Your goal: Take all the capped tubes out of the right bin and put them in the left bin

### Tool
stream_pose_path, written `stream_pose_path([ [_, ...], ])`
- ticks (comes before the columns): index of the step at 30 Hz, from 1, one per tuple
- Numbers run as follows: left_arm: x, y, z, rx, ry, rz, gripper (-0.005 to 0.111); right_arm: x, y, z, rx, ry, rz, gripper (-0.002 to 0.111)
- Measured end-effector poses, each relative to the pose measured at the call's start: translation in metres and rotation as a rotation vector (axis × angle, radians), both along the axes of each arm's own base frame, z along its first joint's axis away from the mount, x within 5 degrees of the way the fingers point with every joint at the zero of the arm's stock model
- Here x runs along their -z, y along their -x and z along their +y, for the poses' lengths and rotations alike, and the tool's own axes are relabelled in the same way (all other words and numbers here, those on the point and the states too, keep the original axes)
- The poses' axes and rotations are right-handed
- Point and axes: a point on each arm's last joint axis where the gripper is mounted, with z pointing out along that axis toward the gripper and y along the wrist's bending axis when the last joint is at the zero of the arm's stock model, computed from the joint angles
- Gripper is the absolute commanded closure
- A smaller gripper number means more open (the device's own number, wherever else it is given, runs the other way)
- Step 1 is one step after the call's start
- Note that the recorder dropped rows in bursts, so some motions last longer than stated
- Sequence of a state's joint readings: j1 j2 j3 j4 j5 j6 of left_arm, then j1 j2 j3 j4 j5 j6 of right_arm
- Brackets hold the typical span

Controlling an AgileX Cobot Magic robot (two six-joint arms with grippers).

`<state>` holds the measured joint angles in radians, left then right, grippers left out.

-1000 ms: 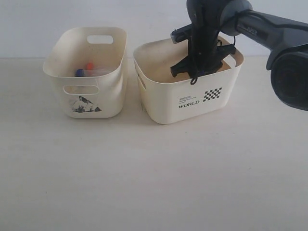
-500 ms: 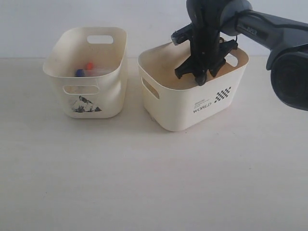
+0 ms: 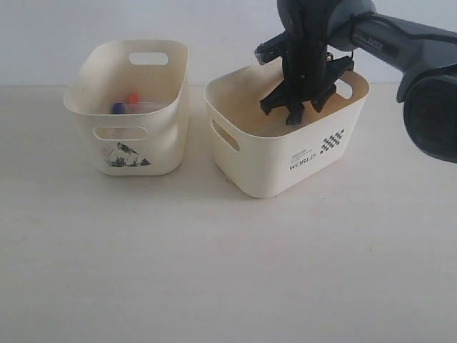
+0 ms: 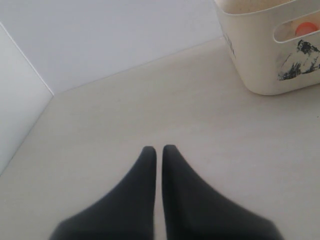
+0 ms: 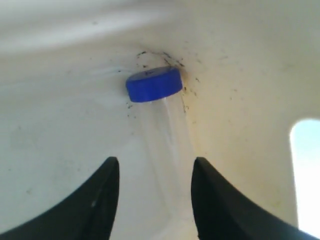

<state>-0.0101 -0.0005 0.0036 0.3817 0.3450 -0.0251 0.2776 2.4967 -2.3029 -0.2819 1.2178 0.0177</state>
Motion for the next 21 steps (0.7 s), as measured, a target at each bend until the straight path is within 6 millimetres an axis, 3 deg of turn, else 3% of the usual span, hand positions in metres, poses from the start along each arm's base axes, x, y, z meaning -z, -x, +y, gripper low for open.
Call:
stream_pose_path([
  [3, 0.0, 0.0, 0.0, 0.0, 0.0, 0.0, 0.102, 0.0, 0.002, 0.006, 0.0, -0.047, 0.011, 0.064],
  [8, 0.0, 0.0, 0.0, 0.0, 0.0, 0.0, 0.102, -0.002, 0.01, 0.034, -0.038, -0.086, 0.02, 0.065],
  [11, 0.0, 0.0, 0.0, 0.0, 0.0, 0.0, 0.102, -0.009, 0.014, 0.044, -0.026, -0.113, 0.007, 0.085],
  [13, 0.0, 0.0, 0.0, 0.0, 0.0, 0.0, 0.102, -0.017, 0.016, 0.046, -0.012, -0.133, -0.007, 0.109],
  [21, 0.0, 0.0, 0.0, 0.0, 0.0, 0.0, 0.102, -0.061, 0.023, 0.044, -0.051, -0.154, -0.08, 0.108],
])
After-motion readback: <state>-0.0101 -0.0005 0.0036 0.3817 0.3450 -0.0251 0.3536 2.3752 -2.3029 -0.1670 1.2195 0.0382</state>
